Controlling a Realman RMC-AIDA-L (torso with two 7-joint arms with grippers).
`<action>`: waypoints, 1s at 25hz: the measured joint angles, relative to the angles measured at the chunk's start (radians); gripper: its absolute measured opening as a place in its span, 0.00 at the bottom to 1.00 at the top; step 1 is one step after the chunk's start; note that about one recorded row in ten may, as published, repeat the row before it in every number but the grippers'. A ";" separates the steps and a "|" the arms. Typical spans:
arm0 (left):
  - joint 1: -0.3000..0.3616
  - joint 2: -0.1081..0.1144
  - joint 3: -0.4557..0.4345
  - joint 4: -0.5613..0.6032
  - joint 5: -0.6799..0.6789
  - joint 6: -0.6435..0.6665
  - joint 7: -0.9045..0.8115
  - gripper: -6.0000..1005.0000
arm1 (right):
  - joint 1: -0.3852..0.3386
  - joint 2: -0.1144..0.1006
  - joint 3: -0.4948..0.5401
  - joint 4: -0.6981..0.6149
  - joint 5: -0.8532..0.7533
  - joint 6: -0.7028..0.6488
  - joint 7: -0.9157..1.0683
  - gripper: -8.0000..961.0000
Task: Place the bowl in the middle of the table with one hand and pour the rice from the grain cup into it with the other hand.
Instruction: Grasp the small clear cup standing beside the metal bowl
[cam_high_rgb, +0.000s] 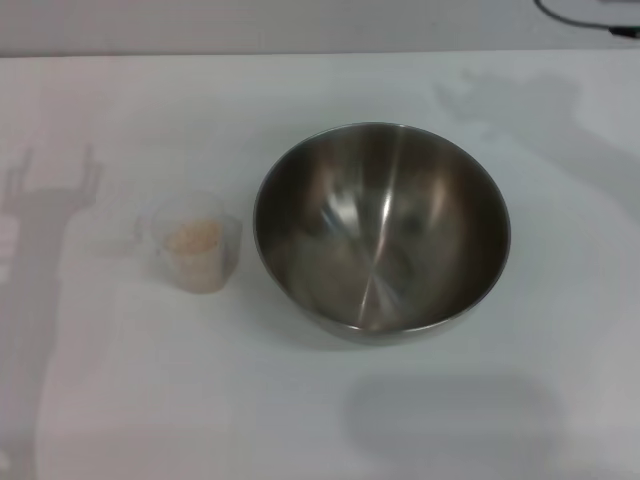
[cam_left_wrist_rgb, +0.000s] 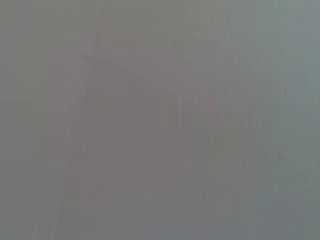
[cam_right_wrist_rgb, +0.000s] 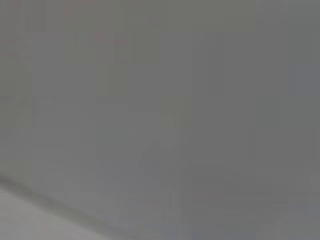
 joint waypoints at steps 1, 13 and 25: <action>0.002 0.000 0.000 -0.001 0.000 0.000 0.000 0.72 | 0.000 0.000 0.000 0.000 0.000 0.000 0.000 0.46; 0.011 -0.003 0.027 -0.008 0.002 0.000 0.000 0.72 | -0.227 0.006 -0.226 0.119 0.964 -0.576 -0.892 0.46; 0.005 -0.003 0.045 -0.009 0.002 0.000 0.000 0.72 | -0.217 0.002 -0.227 0.152 1.013 -0.603 -0.989 0.46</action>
